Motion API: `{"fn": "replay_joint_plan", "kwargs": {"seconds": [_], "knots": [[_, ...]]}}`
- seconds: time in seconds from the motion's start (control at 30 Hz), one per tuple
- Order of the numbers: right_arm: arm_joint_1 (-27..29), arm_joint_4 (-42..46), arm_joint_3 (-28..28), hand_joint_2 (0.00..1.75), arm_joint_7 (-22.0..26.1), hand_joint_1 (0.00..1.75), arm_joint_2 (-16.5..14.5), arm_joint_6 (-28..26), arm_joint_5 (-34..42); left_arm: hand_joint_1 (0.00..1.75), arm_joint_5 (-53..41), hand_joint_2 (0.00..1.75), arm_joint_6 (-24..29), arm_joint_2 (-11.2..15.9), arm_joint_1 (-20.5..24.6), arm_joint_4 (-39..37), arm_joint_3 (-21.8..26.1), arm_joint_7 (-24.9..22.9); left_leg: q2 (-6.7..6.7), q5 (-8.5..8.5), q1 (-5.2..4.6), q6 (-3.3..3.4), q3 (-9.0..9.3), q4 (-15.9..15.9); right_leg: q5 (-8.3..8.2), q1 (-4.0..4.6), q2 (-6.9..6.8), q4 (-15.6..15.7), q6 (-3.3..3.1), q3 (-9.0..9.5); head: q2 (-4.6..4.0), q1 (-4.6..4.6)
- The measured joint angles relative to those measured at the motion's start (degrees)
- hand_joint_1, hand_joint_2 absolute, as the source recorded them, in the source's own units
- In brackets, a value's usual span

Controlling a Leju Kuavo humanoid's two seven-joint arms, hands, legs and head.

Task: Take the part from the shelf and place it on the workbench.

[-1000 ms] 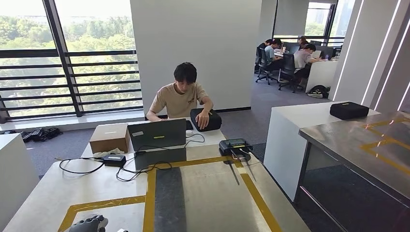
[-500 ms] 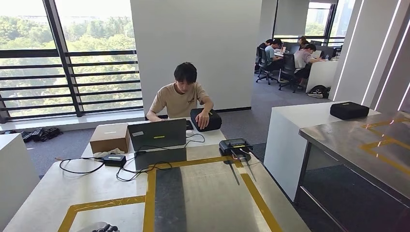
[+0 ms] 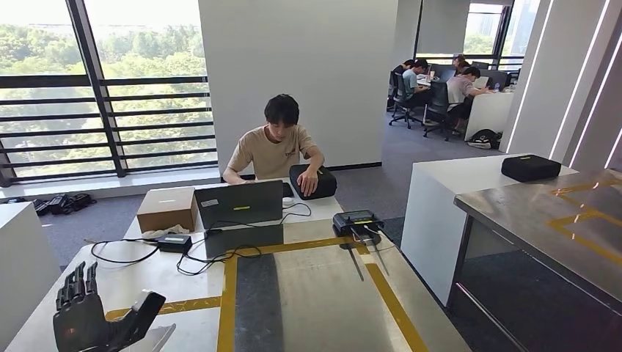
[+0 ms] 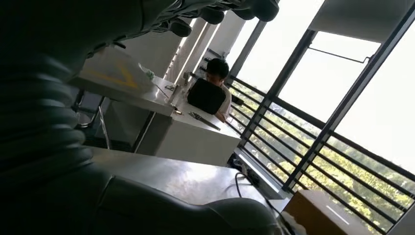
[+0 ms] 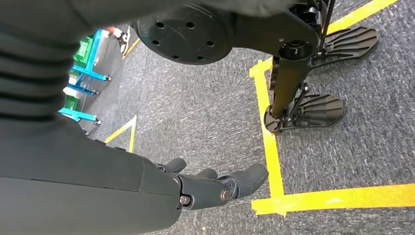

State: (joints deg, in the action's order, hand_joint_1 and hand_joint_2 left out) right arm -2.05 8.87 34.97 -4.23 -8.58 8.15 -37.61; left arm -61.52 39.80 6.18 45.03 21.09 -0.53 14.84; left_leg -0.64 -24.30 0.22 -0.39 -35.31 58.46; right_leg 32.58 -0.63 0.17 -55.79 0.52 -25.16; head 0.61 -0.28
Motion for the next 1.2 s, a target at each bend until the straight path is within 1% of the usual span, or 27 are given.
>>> {"fn": "replay_joint_plan", "kwargs": {"seconds": [0.13, 0.23, 0.3, 0.33, 0.4, 0.43, 0.5, 0.57, 0.6, 0.63, 0.67, 0.7, 0.73, 0.77, 0.8, 0.83, 0.87, 0.9, 0.93, 0.97, 1.0, 1.03, 1.1, 1.13, 1.17, 1.2], "knots": [[0.1, 0.0, 0.0, 0.0, 0.2, 0.0, -0.1, -0.2, -0.1, 0.0, 0.6, 0.0, 0.1, -0.1, 4.4, 4.3, 6.9, 8.9, 0.08, 0.0, 0.0, 0.0, 0.0, 0.0, -0.01, 0.0, 0.06, 0.0, 0.0, -0.03, 0.0, 0.0], [0.1, 0.0, 0.1, 0.0, 0.7, 0.0, -0.2, -0.3, -0.1, 0.0, 5.1, 0.0, 0.2, -0.4, 7.2, 7.5, 11.5, 16.8, 0.08, 0.0, -0.01, 0.0, 0.01, 0.0, -0.01, 0.0, 0.06, 0.0, 0.0, -0.01, 0.0, -0.01], [0.1, 0.0, 0.3, 0.0, 1.0, 0.0, -0.3, -0.3, 0.0, 0.0, 11.1, 0.0, 0.2, -0.6, 7.6, 11.2, 13.2, 21.9, 0.08, 0.0, -0.01, 0.0, 0.01, 0.0, -0.01, 0.0, 0.06, 0.0, 0.0, 0.0, 0.0, 0.0], [0.1, 0.0, 0.4, 0.0, 1.1, 0.0, -0.4, -0.3, 0.0, 0.0, 14.1, 0.0, 0.3, -0.7, 7.4, 13.5, 13.5, 23.5, 0.08, 0.0, -0.01, -0.01, 0.01, 0.0, -0.01, 0.0, 0.06, 0.0, 0.0, 0.0, 0.0, 0.0], [0.1, 0.0, 0.7, 0.0, 1.1, 0.0, -0.5, -0.2, 0.1, 0.0, 19.0, 0.0, 0.3, -0.8, 5.9, 18.8, 13.4, 24.8, 0.08, -0.1, -0.2, 0.1, 0.02, 0.1, -0.02, -0.13, 0.06, 0.1, 0.09, 0.04, 0.0, 0.01], [0.1, 0.0, 0.7, 0.0, 1.1, 0.0, -0.6, -0.2, 0.1, 0.0, 20.8, 0.0, 0.3, -0.9, 4.5, 22.0, 13.3, 24.9, 0.11, -0.19, -0.31, 0.21, 0.03, 0.1, 0.0, -0.24, 0.08, 0.1, 0.18, 0.06, 0.0, -0.02], [0.1, 0.0, 0.9, 0.0, 1.1, 0.0, -0.8, -0.2, 0.1, 0.0, 24.2, 0.0, 0.3, -1.1, 0.2, 29.6, 12.6, 25.0, 0.17, -0.4, -0.52, 0.5, 0.05, 0.2, 0.1, -0.48, 0.12, 0.2, 0.4, 0.11, 0.0, -0.05], [0.1, 0.0, 1.1, 0.0, 1.1, 0.0, -0.9, -0.1, 0.3, 0.0, 26.4, 0.0, 0.3, -1.5, -5.4, 38.2, 11.6, 25.0, 0.22, -0.5, -0.72, 0.73, 0.06, 0.3, 0.12, -0.68, 0.19, 0.3, 0.66, 0.16, 0.0, -0.09], [0.1, 0.0, 1.2, 0.0, 1.1, 0.0, -1.0, -0.1, 0.5, 0.0, 26.8, 0.0, 0.3, -1.8, -8.4, 43.1, 11.0, 25.1, 0.3, -0.44, -0.63, 0.91, 0.13, 0.1, 0.22, -0.72, 0.24, 0.2, 0.82, 0.2, 0.0, -0.1], [0.1, 0.0, 1.3, 0.0, 1.1, 0.0, -1.0, -0.2, 0.6, 0.0, 26.7, 0.0, 0.3, -2.2, -11.5, 48.1, 10.5, 25.1, 0.4, -0.34, -0.51, 1.07, 0.24, -0.2, 0.57, -0.71, 0.23, -0.1, 0.96, 0.12, 0.0, -0.1], [0.1, 0.0, 1.4, 0.0, 1.2, 0.0, -1.0, -0.2, 0.7, 0.0, 26.3, 0.0, 0.3, -2.7, -14.4, 53.1, 9.9, 25.2, 0.51, -0.27, -0.34, 1.26, 0.33, -0.4, 1.45, -0.65, 0.2, -1.3, 1.06, -0.4, 0.0, -0.06], [0.1, 0.0, 1.5, 0.0, 1.2, 0.0, -1.0, -0.2, 0.8, 0.0, 25.6, 0.0, 0.3, -3.3, -17.1, 57.8, 9.4, 25.3, 0.62, -0.19, -0.15, 1.45, 0.42, -0.7, 2.92, -0.59, 0.14, -3.7, 1.15, -1.5, 0.0, 0.0], [0.2, 0.0, 1.6, 0.0, 1.3, 0.0, -1.0, -0.2, 0.9, 0.0, 24.8, 0.0, 0.3, -3.9, -19.7, 61.9, 8.8, 25.3, 0.73, -0.22, -0.15, 1.56, 0.44, -0.7, 4.77, -0.57, 0.08, -7.2, 1.18, -3.27, 0.0, 0.06], [0.2, 0.0, 1.7, 0.0, 1.3, 0.0, -1.0, -0.2, 0.9, 0.0, 24.0, 0.0, 0.2, -4.4, -22.1, 65.8, 8.3, 25.3, 0.81, -0.26, -0.16, 1.65, 0.4, -0.7, 6.54, -0.55, 0.07, -11.4, 1.21, -5.45, 0.0, 0.12], [0.2, 0.0, 1.8, 0.0, 1.4, 0.0, -1.0, -0.3, 1.0, 0.0, 23.2, 0.0, 0.2, -4.9, -24.4, 69.4, 7.7, 25.3, 0.88, -0.29, -0.18, 1.7, 0.36, -0.6, 7.55, -0.55, 0.07, -14.9, 1.23, -7.39, 0.0, 0.13], [0.3, 0.0, 2.0, 0.0, 1.6, 0.0, -1.0, -0.3, 1.0, 0.0, 22.4, 0.0, 0.2, -5.3, -26.4, 72.7, 7.1, 25.3, 0.92, -0.33, -0.18, 1.71, 0.31, -0.5, 7.45, -0.56, 0.07, -16.8, 1.25, -8.6, 0.0, 0.14], [0.3, 0.0, 2.1, 0.0, 1.7, 0.0, -0.9, -0.4, 1.0, 0.0, 21.7, 0.0, 0.2, -5.7, -28.1, 75.8, 6.5, 25.3, 0.91, -0.35, -0.13, 1.67, 0.25, -0.3, 6.11, -0.61, 0.07, -16.4, 1.26, -8.74, 0.0, 0.14], [0.4, 0.0, 2.3, 0.0, 1.9, 0.0, -0.9, -0.5, 1.0, 0.0, 21.0, 0.0, 0.2, -5.9, -29.5, 78.5, 5.9, 25.3, 0.88, -0.38, -0.04, 1.58, 0.18, -0.1, 3.94, -0.7, 0.06, -13.8, 1.28, -7.78, 0.0, 0.15], [0.3, 0.0, 2.4, 0.0, 2.0, 0.0, -0.8, -0.5, 1.0, 0.0, 20.4, 0.0, 0.2, -6.1, -30.7, 81.1, 5.3, 25.3, 0.83, -0.42, 0.05, 1.37, 0.07, 0.2, 1.88, -0.83, 0.07, -9.9, 1.33, -6.13, 0.0, 0.16], [0.3, 0.0, 2.4, 0.0, 2.0, 0.0, -0.7, -0.5, 1.0, 0.0, 19.7, 0.0, 0.2, -6.2, -31.8, 83.6, 4.8, 25.3, 0.72, -0.4, 0.06, 1.05, -0.09, 0.5, 0.22, -0.81, 0.16, -6.7, 1.28, -4.6, 0.0, 0.18], [0.3, 0.0, 2.4, 0.0, 2.0, 0.0, -0.7, -0.5, 0.9, 0.0, 18.9, 0.0, 0.2, -6.4, -32.8, 85.9, 4.2, 25.3, 0.6, -0.33, 0.01, 0.65, -0.23, 0.7, -0.77, -0.77, 0.29, -4.5, 1.06, -3.7, 0.0, 0.18], [0.2, 0.0, 2.4, 0.0, 2.0, 0.0, -0.6, -0.5, 0.9, 0.0, 18.1, 0.0, 0.2, -6.6, -33.8, 87.9, 3.8, 25.3, 0.48, -0.18, -0.08, 0.22, -0.38, 0.9, -0.99, -0.71, 0.41, -3.6, 0.71, -3.46, 0.0, 0.17], [0.2, 0.0, 2.5, 0.0, 2.0, 0.0, -0.6, -0.5, 0.9, 0.0, 16.4, 0.0, 0.2, -7.0, -35.6, 91.6, 2.8, 25.3, 0.3, 0.38, -0.17, -0.69, -0.58, 0.9, -1.27, -0.59, 0.5, -3.8, -0.3, -4.2, 0.0, 0.07], [0.2, 0.0, 2.5, 0.0, 2.0, 0.0, -0.7, -0.5, 0.8, 0.0, 15.6, 0.0, 0.2, -7.1, -36.4, 93.1, 2.5, 25.3, 0.26, 0.31, -0.06, -1.09, -0.85, 1.1, -1.49, -0.63, 0.36, -3.6, -0.82, -4.49, 0.0, 0.04], [0.2, 0.0, 2.5, 0.0, 2.0, 0.0, -0.7, -0.5, 0.7, 0.0, 14.8, 0.0, 0.2, -7.3, -37.0, 94.5, 2.2, 25.2, 0.28, -0.54, 0.04, -1.45, -1.26, 1.7, -1.9, -0.64, 0.21, -3.6, -1.33, -4.83, 0.0, -0.03], [0.2, 0.0, 2.5, 0.0, 2.0, 0.0, -0.7, -0.5, 0.6, 0.0, 14.2, 0.0, 0.2, -7.4, -37.5, 95.6, 2.0, 25.2, 0.31, -2.27, 0.14, -1.73, -1.96, 3.4, -2.37, -0.68, 0.07, -3.5, -1.79, -5.23, 0.0, -0.08]]}}
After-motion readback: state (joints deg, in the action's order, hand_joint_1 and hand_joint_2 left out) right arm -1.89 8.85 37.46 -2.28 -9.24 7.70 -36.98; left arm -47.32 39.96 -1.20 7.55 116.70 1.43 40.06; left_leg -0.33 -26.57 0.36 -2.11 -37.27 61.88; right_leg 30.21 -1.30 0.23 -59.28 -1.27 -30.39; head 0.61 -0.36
